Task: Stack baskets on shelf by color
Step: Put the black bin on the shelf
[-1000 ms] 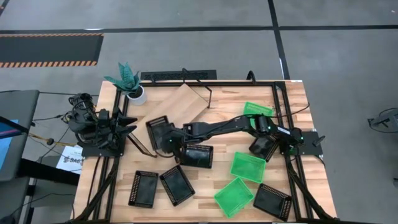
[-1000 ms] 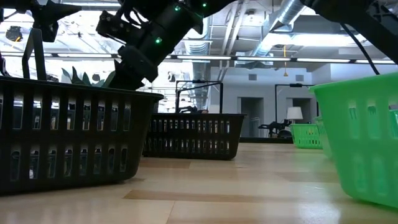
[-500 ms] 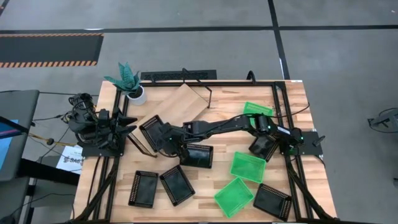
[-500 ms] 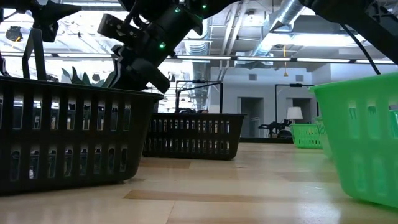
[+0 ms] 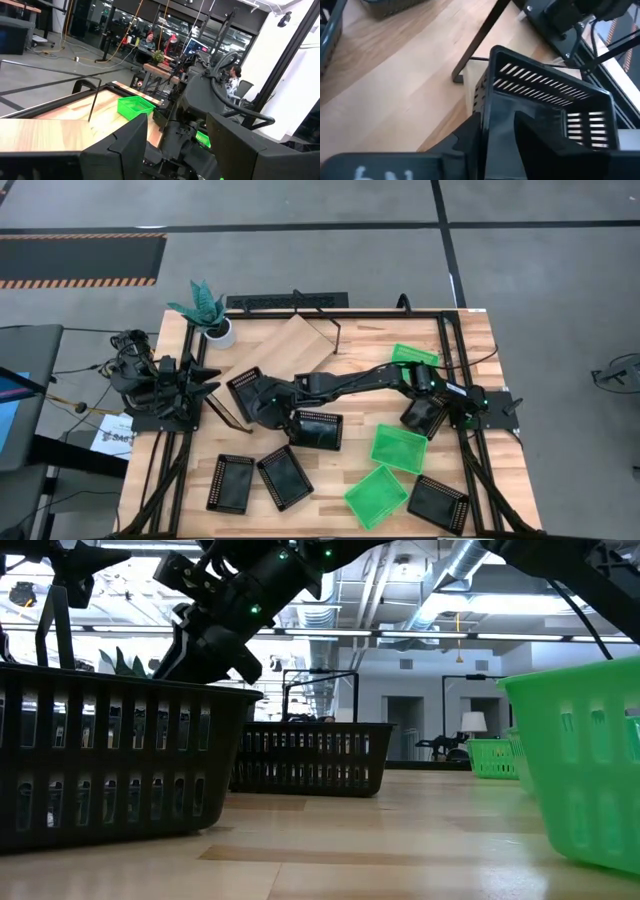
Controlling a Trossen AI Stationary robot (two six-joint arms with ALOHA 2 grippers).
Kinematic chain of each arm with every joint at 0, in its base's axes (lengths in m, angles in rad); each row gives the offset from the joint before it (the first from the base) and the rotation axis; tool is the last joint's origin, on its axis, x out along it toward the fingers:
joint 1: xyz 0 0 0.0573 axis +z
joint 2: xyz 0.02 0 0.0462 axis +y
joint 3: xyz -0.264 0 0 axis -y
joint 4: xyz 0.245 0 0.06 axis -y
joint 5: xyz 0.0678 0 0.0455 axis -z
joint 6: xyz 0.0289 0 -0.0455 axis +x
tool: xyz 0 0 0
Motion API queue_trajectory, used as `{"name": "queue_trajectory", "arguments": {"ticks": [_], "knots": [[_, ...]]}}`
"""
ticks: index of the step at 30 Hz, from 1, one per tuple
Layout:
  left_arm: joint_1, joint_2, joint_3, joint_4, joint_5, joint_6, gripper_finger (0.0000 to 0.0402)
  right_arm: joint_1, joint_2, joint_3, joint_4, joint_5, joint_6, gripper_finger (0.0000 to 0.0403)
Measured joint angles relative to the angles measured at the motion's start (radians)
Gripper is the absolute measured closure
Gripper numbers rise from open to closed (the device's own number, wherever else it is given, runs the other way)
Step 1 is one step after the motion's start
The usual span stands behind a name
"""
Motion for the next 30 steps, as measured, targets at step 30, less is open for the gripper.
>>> {"name": "queue_trajectory", "arguments": {"ticks": [30], "knots": [[0.0, 0.0, 0.0, -0.005, 0.001, -0.009, 0.0207, -0.104, 0.027, 0.19, -0.269, 0.386, 0.976, 0.0254]]}}
